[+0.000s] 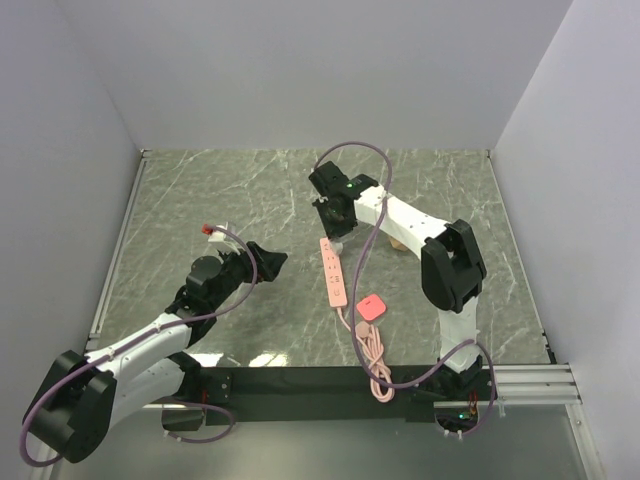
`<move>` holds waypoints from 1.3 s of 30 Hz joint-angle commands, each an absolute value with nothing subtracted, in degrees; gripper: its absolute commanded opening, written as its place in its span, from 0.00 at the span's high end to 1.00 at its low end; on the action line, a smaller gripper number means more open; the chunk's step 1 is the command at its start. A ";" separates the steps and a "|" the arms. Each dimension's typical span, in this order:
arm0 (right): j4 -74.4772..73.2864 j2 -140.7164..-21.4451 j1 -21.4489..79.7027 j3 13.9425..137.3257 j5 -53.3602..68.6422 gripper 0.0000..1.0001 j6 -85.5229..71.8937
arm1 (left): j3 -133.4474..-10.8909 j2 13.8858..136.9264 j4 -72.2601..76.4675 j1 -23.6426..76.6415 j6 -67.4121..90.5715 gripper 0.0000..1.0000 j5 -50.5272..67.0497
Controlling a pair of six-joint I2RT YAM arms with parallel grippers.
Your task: Insert the plug
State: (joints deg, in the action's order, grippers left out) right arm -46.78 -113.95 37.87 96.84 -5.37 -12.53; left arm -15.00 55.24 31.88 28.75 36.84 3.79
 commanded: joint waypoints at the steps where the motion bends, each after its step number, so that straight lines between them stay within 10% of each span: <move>1: -48.60 -114.87 38.14 100.11 -7.64 1.00 -12.92 | -14.68 54.93 34.37 28.39 36.30 0.13 5.01; 39: -54.40 -118.04 40.69 101.25 -8.88 1.00 -14.06 | -13.71 55.64 36.65 27.95 37.00 0.13 7.47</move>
